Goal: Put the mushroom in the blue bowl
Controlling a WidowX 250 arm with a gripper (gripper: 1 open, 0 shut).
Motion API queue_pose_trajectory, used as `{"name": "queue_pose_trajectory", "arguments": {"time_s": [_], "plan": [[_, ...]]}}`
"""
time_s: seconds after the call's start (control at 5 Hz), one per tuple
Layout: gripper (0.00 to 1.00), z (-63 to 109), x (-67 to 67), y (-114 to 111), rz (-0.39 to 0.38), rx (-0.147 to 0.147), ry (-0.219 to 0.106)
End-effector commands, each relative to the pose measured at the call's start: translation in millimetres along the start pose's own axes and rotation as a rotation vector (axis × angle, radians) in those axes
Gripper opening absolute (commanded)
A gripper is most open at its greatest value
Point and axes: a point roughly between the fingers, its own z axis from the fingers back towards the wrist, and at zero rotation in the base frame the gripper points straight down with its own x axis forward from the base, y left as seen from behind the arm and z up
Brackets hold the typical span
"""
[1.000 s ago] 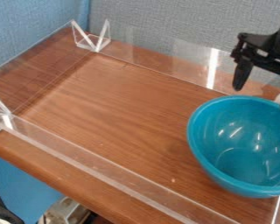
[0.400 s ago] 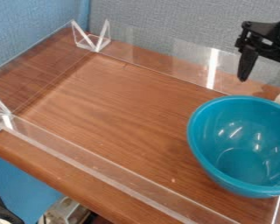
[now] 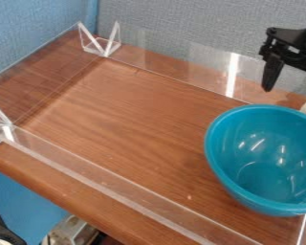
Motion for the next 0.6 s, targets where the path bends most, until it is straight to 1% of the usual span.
{"name": "queue_pose_trajectory", "arguments": {"time_s": [0.0,0.4], "plan": [[1.0,15.1,10.8,-1.7,0.01,-0.034,-0.053],[1.0,7.4,14.3,-5.0,-0.001,-0.031,-0.044]]}}
